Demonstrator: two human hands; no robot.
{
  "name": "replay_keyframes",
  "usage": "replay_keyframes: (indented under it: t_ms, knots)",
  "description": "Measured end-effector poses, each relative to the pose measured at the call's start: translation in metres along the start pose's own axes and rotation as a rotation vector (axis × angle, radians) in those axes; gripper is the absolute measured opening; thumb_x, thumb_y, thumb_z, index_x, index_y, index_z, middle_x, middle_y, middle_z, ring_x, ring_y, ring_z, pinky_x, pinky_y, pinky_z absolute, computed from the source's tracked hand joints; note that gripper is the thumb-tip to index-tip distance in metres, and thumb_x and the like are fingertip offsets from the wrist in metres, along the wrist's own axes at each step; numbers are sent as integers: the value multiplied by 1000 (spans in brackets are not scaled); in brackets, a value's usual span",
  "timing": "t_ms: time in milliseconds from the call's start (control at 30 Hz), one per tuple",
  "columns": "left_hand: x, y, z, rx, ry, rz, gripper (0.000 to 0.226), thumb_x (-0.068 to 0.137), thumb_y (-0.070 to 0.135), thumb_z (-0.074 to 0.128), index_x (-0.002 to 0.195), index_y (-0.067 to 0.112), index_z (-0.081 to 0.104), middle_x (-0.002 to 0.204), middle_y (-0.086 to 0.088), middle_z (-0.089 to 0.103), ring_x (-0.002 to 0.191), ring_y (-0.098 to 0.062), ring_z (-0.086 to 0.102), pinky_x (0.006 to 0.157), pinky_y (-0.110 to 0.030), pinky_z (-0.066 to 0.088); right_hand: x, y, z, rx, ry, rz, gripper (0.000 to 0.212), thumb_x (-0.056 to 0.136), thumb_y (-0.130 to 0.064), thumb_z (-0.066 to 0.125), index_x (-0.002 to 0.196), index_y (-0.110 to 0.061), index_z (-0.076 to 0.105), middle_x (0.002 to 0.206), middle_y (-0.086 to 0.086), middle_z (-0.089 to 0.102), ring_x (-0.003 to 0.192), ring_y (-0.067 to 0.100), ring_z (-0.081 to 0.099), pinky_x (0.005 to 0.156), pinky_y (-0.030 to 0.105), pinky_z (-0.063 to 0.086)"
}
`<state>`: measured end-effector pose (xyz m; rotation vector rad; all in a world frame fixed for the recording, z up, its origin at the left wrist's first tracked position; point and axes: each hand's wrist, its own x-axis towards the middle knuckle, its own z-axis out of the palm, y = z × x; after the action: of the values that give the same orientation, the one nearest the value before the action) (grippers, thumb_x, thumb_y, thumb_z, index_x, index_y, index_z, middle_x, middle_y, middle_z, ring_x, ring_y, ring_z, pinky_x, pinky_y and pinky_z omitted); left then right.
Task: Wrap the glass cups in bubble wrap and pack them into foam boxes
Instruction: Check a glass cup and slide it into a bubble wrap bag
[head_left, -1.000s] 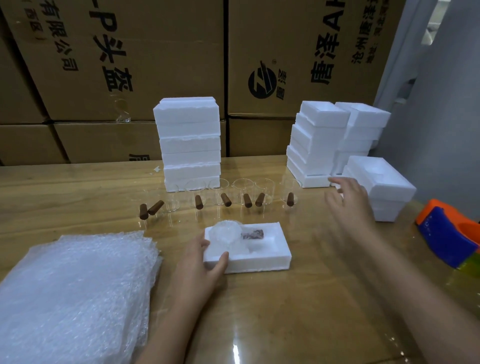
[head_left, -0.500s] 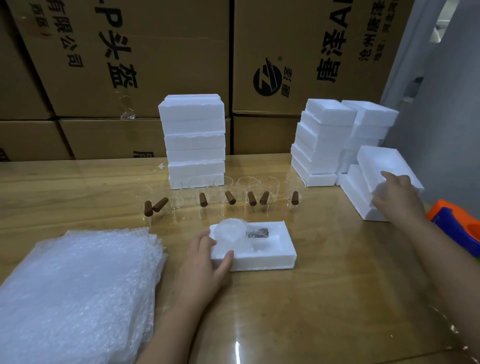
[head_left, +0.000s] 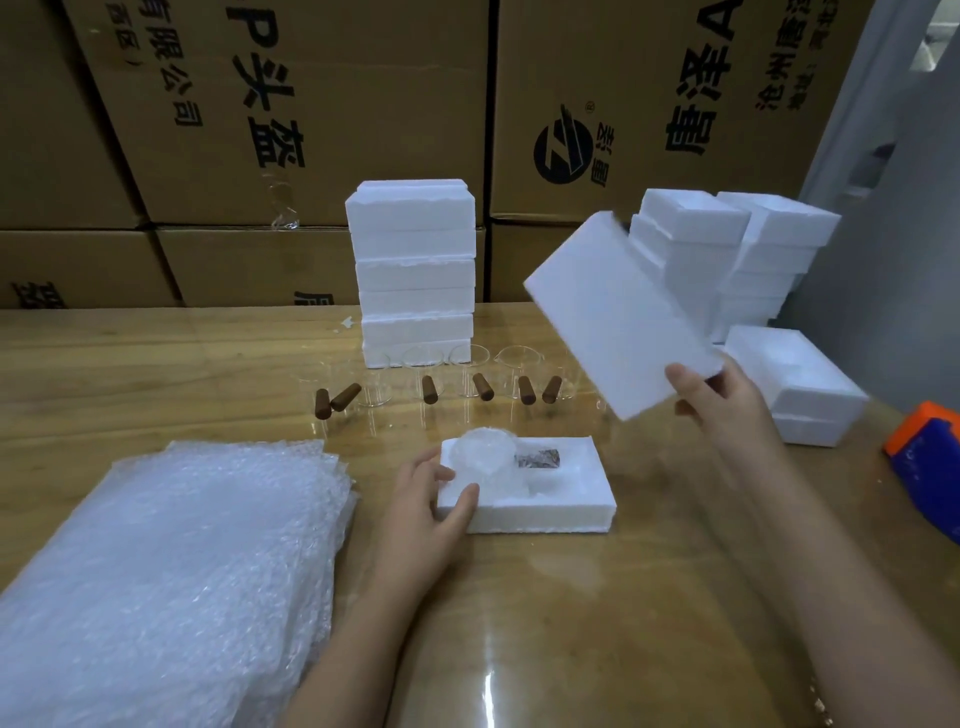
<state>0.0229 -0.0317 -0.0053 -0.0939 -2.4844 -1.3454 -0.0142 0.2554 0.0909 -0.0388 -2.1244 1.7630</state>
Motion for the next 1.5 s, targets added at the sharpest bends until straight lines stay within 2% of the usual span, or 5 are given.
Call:
replay_keyframes:
  t_ms: [167,433,533,767,1500]
  knots:
    - [5,-2,-4,-308,129,-130,14,89,20,62,77,24,69,121,17,57,87,16,57,70,-4,42,-6,27,16,274,-184,191,49,66,-50,71,104,-20,66,88,-7,72,85,16,61,75,32,46]
    - [5,6,-9,-606,124,-193,28,87,43,51,95,28,73,102,8,72,101,-9,65,88,-35,49,-17,49,23,74,-438,296,48,72,-60,61,102,-24,73,105,1,73,97,17,68,77,32,51]
    - [6,6,-9,-572,105,-161,51,76,57,43,99,22,71,101,12,71,97,-3,64,82,-28,48,-18,46,27,47,-429,283,46,76,-53,62,104,-16,70,105,7,72,100,26,67,88,42,51]
    - [6,5,-7,-571,78,-225,32,63,60,62,87,41,67,97,15,71,92,-2,65,73,-20,44,-15,42,39,-6,-354,252,33,87,-47,60,101,-19,70,98,-2,73,89,16,68,75,29,51]
    - [10,15,-5,-506,127,-321,17,85,41,64,85,24,62,88,9,67,82,-5,60,66,-19,39,-3,35,59,-57,-196,425,21,85,-45,65,84,-24,67,77,-16,69,72,-2,60,59,18,40]
